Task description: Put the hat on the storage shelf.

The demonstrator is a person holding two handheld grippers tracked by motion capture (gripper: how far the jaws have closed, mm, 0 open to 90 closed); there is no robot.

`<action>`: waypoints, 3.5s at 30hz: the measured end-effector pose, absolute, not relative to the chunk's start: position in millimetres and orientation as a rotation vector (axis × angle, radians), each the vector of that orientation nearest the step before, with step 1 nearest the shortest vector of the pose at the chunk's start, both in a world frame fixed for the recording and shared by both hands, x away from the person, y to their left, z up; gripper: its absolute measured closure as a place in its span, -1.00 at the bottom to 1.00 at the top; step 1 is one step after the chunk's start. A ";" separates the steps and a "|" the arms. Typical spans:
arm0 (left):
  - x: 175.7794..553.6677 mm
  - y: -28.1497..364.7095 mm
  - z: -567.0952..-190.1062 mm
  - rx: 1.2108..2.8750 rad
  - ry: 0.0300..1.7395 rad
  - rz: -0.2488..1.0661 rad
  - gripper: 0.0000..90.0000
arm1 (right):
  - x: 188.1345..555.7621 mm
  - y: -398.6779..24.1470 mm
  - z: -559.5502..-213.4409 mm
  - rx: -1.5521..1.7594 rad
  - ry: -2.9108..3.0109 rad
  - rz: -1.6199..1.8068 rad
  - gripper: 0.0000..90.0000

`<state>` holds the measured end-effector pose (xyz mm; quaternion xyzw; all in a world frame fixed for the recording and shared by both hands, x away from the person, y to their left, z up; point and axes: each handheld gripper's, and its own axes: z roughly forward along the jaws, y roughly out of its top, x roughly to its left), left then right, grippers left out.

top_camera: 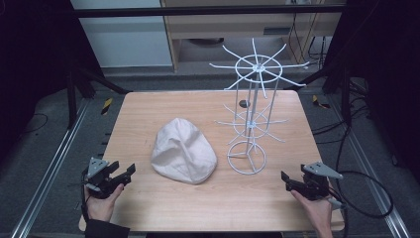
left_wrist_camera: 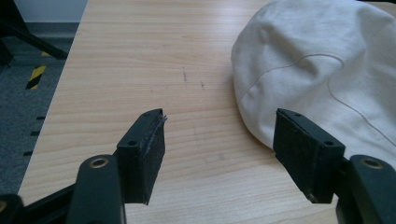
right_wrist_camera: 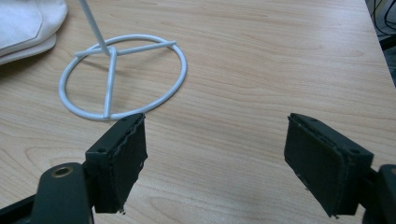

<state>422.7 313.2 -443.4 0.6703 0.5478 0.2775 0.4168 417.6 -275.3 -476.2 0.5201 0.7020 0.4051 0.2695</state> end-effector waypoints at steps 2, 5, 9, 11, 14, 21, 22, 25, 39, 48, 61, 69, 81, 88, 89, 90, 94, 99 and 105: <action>421.5 309.3 -441.1 1.681 1.359 0.696 -0.21 | 417.1 -274.8 -476.0 1.406 1.897 1.091 -0.53; 420.0 302.5 -439.5 1.703 1.351 0.700 -0.22 | 417.2 -275.2 -476.2 1.397 1.891 1.090 -0.53; 418.3 294.9 -437.3 1.708 1.352 0.693 -0.33 | 415.9 -274.8 -474.0 1.382 1.880 1.087 -0.53; 417.4 290.8 -436.7 1.712 1.347 0.689 -0.35 | 414.9 -274.0 -472.9 1.387 1.878 1.097 -0.53; 416.9 284.7 -435.4 1.725 1.331 0.674 -0.38 | 414.6 -273.0 -471.9 1.373 1.873 1.085 -0.53; 417.6 271.2 -432.8 1.742 1.300 0.653 -0.43 | 414.6 -271.0 -471.1 1.361 1.878 1.078 -0.54; 417.6 269.3 -431.9 1.744 1.296 0.654 -0.43 | 414.5 -271.2 -470.9 1.358 1.879 1.077 -0.54; 417.6 263.2 -428.9 1.751 1.282 0.657 -0.43 | 414.2 -271.4 -470.5 1.359 1.876 1.078 -0.54; 425.1 230.9 -415.2 1.814 1.210 0.677 -0.44 | 412.6 -269.6 -469.5 1.361 1.874 1.074 -0.53; 433.5 213.8 -410.6 1.807 1.210 0.654 -0.43 | 412.0 -269.8 -469.9 1.361 1.881 1.072 -0.53; 453.0 178.3 -410.8 1.806 1.204 0.628 -0.43 | 412.4 -269.7 -470.1 1.364 1.886 1.076 -0.53; 467.3 157.9 -412.8 1.821 1.239 0.655 -0.43 | 412.9 -270.5 -470.8 1.366 1.890 1.079 -0.54; 487.5 145.6 -425.0 1.790 1.330 0.694 -0.33 | 414.0 -270.9 -472.0 1.364 1.902 1.078 -0.55; 496.1 141.7 -432.1 1.796 1.372 0.711 -0.27 | 413.9 -271.2 -472.1 1.373 1.903 1.084 -0.55; 497.5 141.7 -433.2 1.797 1.382 0.706 -0.26 | 413.9 -271.2 -472.2 1.372 1.904 1.082 -0.55; 498.3 142.0 -433.7 1.796 1.386 0.701 -0.25 | 413.7 -271.0 -472.0 1.375 1.906 1.085 -0.55; 500.5 143.6 -435.3 1.794 1.407 0.682 -0.19 | 414.0 -271.5 -472.2 1.372 1.907 1.082 -0.55; 504.6 145.0 -438.2 1.794 1.435 0.662 -0.08 | 413.9 -270.9 -472.3 1.380 1.911 1.083 -0.55; 507.5 143.9 -442.0 1.811 1.452 0.633 0.23 | 413.7 -271.8 -472.0 1.376 1.910 1.087 -0.55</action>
